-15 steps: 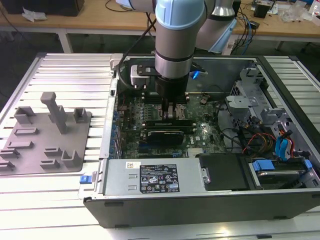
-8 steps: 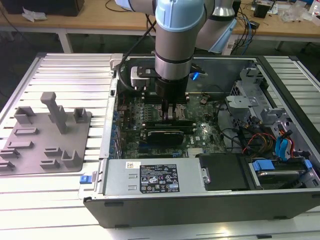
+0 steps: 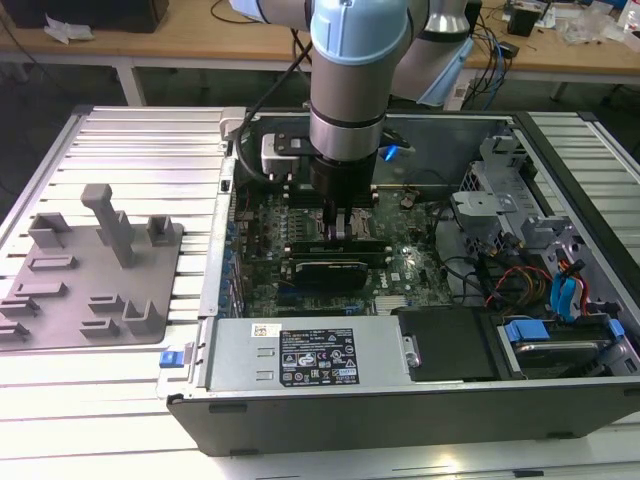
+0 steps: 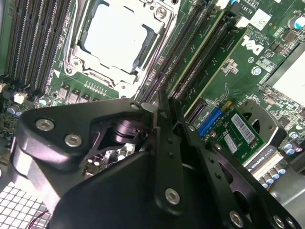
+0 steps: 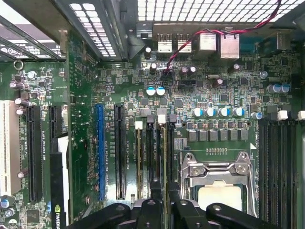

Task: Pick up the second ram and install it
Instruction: 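Insert the second ram into the second slot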

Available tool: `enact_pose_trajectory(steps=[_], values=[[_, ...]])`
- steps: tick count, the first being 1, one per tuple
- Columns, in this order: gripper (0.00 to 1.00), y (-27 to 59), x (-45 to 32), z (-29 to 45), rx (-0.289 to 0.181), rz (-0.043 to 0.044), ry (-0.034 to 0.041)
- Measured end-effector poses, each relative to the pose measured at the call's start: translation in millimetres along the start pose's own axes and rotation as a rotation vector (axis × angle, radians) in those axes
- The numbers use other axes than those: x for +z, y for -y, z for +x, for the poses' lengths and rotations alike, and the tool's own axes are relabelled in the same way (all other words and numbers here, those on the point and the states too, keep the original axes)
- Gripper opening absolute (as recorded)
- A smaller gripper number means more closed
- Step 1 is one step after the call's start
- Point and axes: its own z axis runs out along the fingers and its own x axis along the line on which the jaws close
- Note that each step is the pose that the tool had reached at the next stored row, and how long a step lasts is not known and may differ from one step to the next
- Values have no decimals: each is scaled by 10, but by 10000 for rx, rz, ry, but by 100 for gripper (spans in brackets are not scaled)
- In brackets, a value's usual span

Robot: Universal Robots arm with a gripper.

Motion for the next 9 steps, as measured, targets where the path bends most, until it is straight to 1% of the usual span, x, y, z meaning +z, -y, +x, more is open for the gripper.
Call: enact_pose_trajectory(steps=[1, 2, 3, 4, 5, 7, 9], values=[[16, 0, -51, -2, 0, 1, 2], [16, 1, -156, -6, 0, 0, 1], [16, 1, -218, -9, 1, 1, 2], [16, 1, -306, -12, 0, 0, 0], [16, 1, -344, -14, 0, 1, 2], [16, 1, -376, -15, 1, 2, 2], [16, 1, -383, -15, 0, 1, 2]])
